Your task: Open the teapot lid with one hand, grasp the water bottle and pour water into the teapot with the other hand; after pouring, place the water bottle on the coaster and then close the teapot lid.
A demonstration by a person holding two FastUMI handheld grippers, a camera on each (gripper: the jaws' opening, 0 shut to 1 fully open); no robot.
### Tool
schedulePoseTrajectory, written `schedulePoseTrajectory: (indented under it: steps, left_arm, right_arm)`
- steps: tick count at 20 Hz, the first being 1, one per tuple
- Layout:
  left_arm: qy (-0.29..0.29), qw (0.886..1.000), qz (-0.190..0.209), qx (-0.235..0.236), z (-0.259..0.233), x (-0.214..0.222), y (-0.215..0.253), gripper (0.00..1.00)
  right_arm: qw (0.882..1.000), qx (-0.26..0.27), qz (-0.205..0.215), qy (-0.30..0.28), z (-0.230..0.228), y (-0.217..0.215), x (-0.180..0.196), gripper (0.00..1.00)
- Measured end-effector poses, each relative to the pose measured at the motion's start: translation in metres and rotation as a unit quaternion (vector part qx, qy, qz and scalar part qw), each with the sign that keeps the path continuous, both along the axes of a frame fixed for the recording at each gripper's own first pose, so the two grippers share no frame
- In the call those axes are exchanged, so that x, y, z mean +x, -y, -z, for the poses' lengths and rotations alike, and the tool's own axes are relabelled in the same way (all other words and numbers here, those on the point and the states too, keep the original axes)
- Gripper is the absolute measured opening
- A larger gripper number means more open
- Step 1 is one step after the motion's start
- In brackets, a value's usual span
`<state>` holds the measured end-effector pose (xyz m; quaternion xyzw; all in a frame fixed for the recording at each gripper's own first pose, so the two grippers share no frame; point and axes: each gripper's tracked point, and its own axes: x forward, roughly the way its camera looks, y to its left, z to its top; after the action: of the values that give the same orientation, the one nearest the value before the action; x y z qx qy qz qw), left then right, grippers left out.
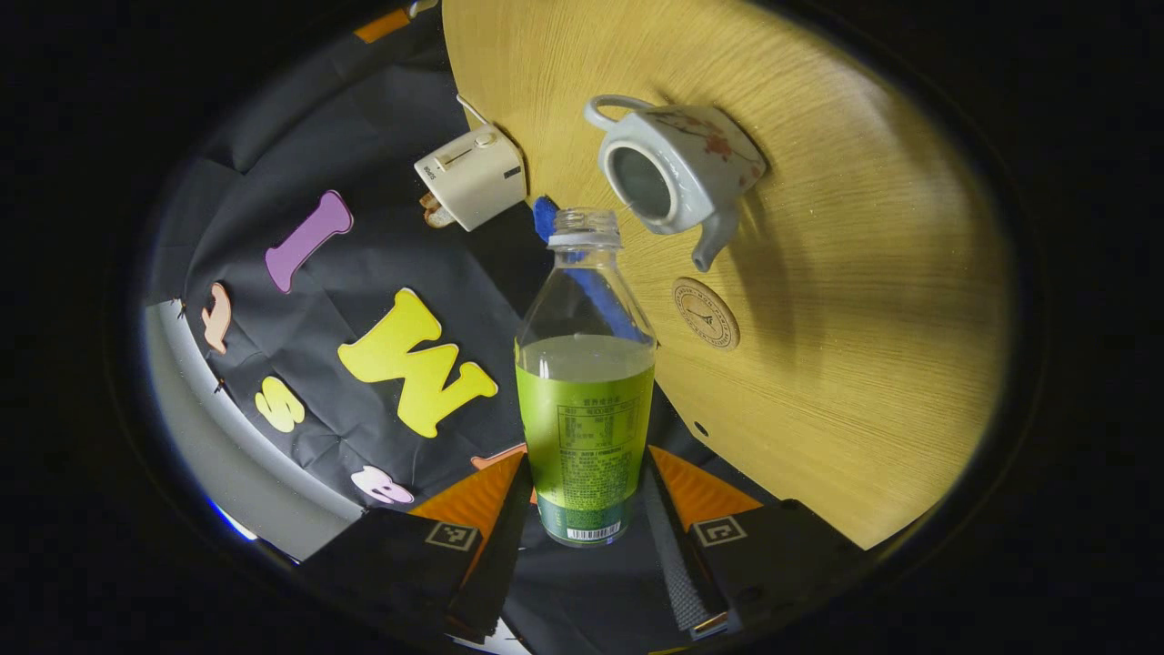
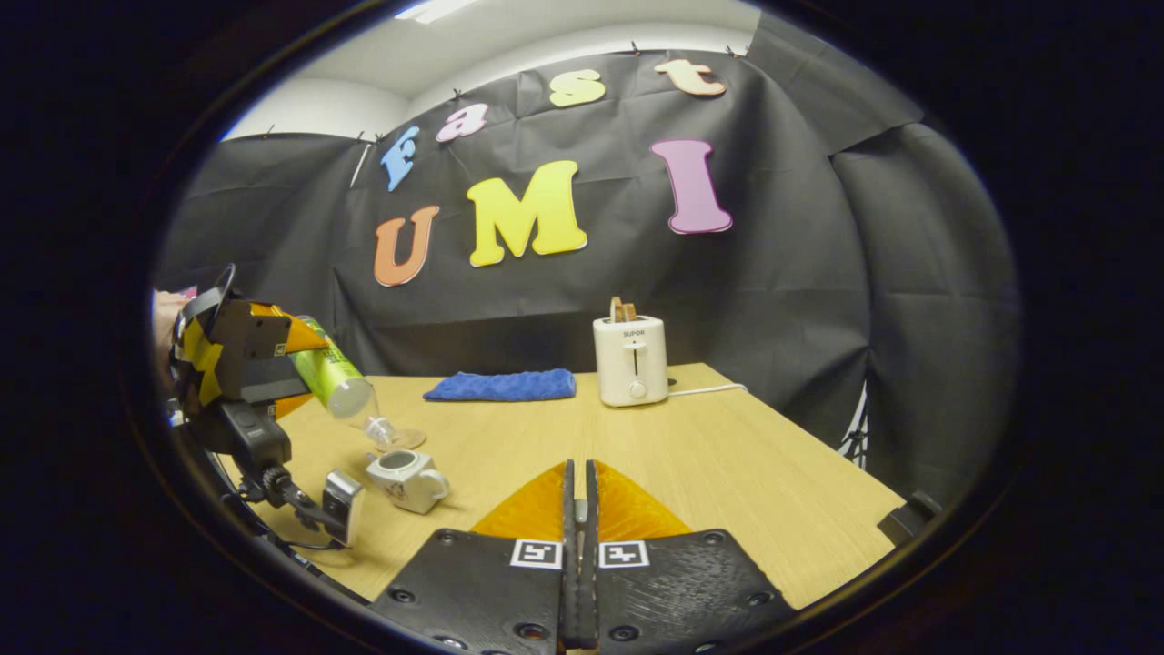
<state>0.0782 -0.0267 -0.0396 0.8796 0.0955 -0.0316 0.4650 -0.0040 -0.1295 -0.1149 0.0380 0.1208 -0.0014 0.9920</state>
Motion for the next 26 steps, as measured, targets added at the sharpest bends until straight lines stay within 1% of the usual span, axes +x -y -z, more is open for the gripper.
schedulePoseTrajectory:
  steps: [9, 12, 14, 16, 18, 20, 21, 22, 23, 24, 25, 26]
  left_arm:
    - [0.000, 1.000, 0.001, 0.002, 0.001, -0.001, 0.000, 0.71]
    - [0.000, 1.000, 0.008, 0.002, 0.001, 0.001, 0.003, 0.70]
    - [0.010, 1.000, 0.011, -0.020, -0.003, 0.001, 0.001, 0.70]
    - [0.012, 0.998, 0.004, -0.065, -0.003, 0.002, -0.006, 0.70]
    - [0.009, 0.995, -0.005, -0.094, -0.001, 0.005, -0.012, 0.70]
    - [0.007, 0.992, 0.002, -0.128, 0.004, 0.000, -0.015, 0.70]
    - [-0.002, 0.987, 0.001, -0.158, 0.011, -0.001, -0.019, 0.70]
    - [-0.012, 0.980, -0.008, -0.201, 0.020, -0.004, -0.023, 0.70]
    - [-0.025, 0.967, -0.020, -0.252, 0.029, -0.007, -0.028, 0.70]
    - [-0.037, 0.951, -0.036, -0.305, 0.038, -0.010, -0.033, 0.70]
    - [-0.043, 0.931, -0.053, -0.358, 0.044, -0.013, -0.036, 0.70]
    - [-0.047, 0.908, -0.065, -0.411, 0.048, -0.014, -0.037, 0.70]
  right_arm:
    - [1.000, -0.001, 0.001, 0.001, 0.000, 0.000, 0.000, 0.00]
    - [1.000, -0.003, 0.002, 0.003, -0.002, 0.001, -0.001, 0.00]
    - [1.000, -0.002, 0.002, 0.001, -0.001, 0.000, -0.001, 0.00]
    - [1.000, -0.002, 0.003, 0.002, -0.003, 0.000, -0.001, 0.00]
    - [1.000, -0.004, 0.004, 0.004, -0.007, -0.001, -0.001, 0.00]
    - [1.000, -0.009, 0.003, 0.008, -0.012, -0.005, -0.001, 0.00]
    - [1.000, -0.011, 0.002, 0.010, -0.015, -0.007, -0.002, 0.00]
    - [1.000, -0.012, 0.001, 0.012, -0.017, -0.009, -0.002, 0.00]
    - [1.000, -0.009, 0.000, 0.012, -0.020, -0.011, -0.002, 0.00]
    - [1.000, -0.005, 0.000, 0.013, -0.023, -0.013, -0.003, 0.00]
    - [1.000, -0.003, 0.000, 0.015, -0.026, -0.015, -0.002, 0.00]
    - [1.000, -0.004, 0.001, 0.017, -0.029, -0.017, -0.001, 0.00]
